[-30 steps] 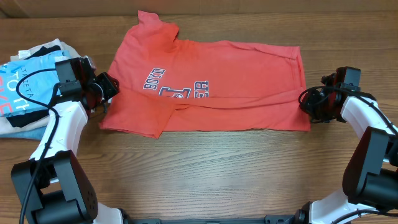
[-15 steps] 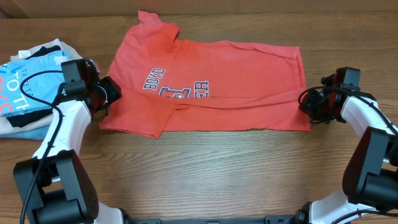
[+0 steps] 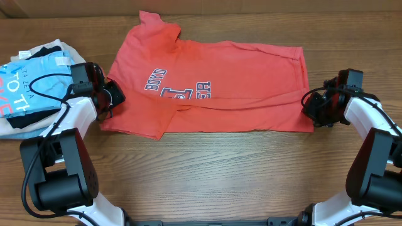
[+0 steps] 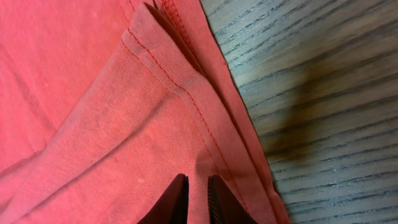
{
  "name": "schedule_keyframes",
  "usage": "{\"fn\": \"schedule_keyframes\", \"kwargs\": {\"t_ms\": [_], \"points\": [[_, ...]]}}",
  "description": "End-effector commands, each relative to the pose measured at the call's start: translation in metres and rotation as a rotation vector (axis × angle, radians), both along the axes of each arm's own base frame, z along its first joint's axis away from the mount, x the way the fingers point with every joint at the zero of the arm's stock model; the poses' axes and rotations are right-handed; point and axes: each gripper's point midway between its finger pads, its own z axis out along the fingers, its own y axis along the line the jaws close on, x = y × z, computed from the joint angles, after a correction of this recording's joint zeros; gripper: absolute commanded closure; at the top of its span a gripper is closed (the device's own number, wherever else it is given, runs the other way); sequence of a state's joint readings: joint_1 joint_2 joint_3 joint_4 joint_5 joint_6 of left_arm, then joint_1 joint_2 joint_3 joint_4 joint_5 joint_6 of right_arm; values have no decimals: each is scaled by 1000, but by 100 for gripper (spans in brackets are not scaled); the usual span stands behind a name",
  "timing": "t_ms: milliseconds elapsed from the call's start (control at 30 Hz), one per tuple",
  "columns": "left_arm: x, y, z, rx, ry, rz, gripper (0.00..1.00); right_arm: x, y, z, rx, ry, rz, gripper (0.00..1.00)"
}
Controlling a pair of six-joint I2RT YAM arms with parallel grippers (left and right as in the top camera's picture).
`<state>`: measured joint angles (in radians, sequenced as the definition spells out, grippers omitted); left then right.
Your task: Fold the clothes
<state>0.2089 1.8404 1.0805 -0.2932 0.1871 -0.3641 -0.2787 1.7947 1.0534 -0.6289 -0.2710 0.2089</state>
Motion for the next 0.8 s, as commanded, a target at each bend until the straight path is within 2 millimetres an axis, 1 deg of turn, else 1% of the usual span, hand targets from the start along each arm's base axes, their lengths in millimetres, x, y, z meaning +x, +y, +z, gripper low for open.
{"fn": "schedule_keyframes", "kwargs": {"t_ms": [0,67,100,133,267,400,533,667,767], "points": [[-4,-1,-11,16,29,-16,71,-1,1,-1,-9,3,11,85],[-4,-1,-11,16,28,-16,77,-1,1,-1,-9,3,11,85],[-4,-1,-11,15,27,-16,83,-1,1,-1,-9,2,11,85],[-4,-1,-11,13,26,-17,86,-1,1,-1,-9,3,11,85],[-2,-3,-8,6,19,-21,95,-1,1,-1,-9,3,11,85],[4,-7,-2,-18,-2,-34,96,-1,1,-2,-9,3,11,85],[21,-9,16,-40,-61,-46,96,-1,1,-2,-9,3,11,85],[42,-5,40,-39,-131,-30,96,-1,1,-2,-9,3,11,85],[48,-4,48,-37,-150,-29,96,-1,1,-2,-12,3,10,85]]}}
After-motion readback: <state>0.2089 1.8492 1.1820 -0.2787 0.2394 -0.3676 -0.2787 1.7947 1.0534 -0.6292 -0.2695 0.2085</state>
